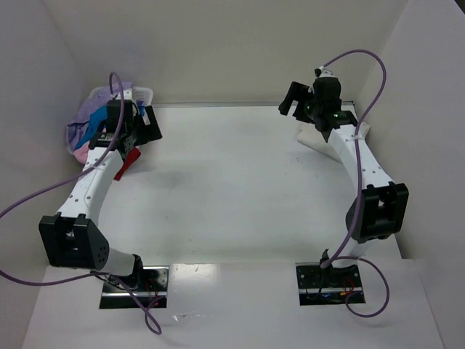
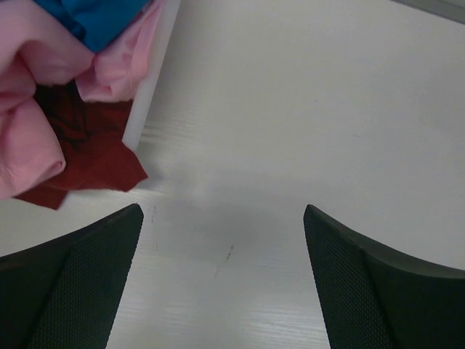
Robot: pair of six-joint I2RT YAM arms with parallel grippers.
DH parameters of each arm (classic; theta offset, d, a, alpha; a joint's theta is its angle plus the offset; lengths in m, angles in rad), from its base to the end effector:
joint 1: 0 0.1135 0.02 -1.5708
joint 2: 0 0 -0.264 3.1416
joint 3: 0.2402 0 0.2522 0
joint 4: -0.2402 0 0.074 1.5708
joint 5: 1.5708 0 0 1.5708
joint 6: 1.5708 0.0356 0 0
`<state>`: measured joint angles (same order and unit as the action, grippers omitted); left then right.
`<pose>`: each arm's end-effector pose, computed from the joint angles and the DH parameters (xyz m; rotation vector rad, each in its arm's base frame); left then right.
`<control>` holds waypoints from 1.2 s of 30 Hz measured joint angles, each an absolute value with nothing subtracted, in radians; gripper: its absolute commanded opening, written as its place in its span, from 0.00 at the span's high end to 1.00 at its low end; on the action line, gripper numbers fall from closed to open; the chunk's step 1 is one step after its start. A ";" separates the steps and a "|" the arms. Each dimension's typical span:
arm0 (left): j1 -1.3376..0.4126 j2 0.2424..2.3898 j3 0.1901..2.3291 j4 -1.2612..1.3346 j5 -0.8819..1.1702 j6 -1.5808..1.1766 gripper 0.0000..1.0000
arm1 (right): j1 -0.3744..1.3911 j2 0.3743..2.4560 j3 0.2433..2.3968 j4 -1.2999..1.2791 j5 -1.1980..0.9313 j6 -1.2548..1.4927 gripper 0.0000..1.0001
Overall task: Fold and stack the t-shirts
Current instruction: Grab crumpled tshirt from bin with the left arm
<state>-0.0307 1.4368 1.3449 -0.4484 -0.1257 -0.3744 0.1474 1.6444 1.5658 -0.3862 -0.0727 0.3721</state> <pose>0.3279 -0.0056 0.3562 -0.4343 2.0631 -0.1101 0.3816 0.0593 0.3683 0.1848 2.0494 0.3984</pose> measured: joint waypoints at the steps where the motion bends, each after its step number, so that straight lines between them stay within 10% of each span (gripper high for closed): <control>1: -0.031 1.422 1.321 -0.446 -0.122 -0.384 0.01 | 0.148 1.627 1.534 -0.384 -0.067 0.373 0.00; 19: 0.059 1.506 1.533 -0.481 -0.335 -0.308 0.01 | 0.148 1.502 1.308 -0.282 -0.125 0.408 0.00; 36: 0.136 2.005 1.752 -0.371 -0.437 -0.243 0.08 | 0.148 1.515 1.317 -0.268 -0.177 0.426 0.00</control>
